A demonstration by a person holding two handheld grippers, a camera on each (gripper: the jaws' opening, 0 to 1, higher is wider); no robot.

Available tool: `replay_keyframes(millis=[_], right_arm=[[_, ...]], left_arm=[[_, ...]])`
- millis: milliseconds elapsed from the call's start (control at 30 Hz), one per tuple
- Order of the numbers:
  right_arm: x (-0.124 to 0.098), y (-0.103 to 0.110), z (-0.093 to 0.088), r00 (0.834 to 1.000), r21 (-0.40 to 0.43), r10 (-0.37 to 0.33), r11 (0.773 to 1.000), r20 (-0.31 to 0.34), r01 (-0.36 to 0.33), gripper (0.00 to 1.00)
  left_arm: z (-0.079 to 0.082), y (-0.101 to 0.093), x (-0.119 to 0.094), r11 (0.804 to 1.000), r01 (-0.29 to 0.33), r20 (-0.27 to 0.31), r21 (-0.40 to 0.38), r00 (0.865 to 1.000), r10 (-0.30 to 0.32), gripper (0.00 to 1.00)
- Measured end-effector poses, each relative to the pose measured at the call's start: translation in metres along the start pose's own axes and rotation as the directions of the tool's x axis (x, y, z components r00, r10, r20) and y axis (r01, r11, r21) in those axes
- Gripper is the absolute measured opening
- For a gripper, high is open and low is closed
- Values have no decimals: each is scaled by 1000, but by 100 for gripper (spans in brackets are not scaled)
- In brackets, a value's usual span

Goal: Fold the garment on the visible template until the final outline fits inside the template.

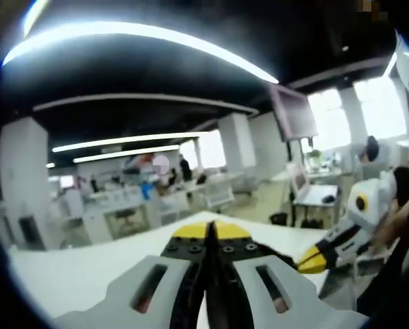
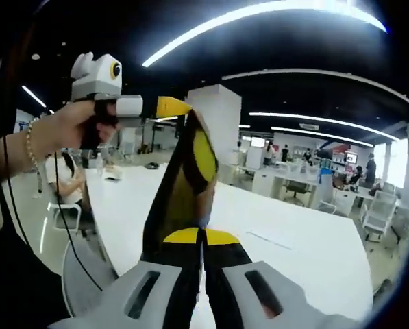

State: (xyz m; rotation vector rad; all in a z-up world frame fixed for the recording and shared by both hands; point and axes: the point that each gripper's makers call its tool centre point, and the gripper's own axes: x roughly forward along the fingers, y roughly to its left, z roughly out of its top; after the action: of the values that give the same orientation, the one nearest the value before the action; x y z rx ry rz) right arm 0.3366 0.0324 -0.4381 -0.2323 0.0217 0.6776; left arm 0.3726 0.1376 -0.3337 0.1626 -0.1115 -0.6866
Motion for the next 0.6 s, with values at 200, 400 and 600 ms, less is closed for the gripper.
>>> replay_keyframes(millis=[200, 400, 600], right_arm=[[-13, -38, 34, 995, -55, -85, 995, 54, 88, 1], [-30, -58, 86, 976, -151, -147, 974, 158, 171, 1], [-48, -61, 138, 951, -232, -162, 946, 262, 225, 1]], left_arm=[[5, 5, -7, 1000, -13, 12, 22, 1000, 13, 0], [29, 7, -16, 999, -22, 71, 45, 997, 18, 0], [61, 3, -26, 995, -21, 125, 94, 992, 9, 0]])
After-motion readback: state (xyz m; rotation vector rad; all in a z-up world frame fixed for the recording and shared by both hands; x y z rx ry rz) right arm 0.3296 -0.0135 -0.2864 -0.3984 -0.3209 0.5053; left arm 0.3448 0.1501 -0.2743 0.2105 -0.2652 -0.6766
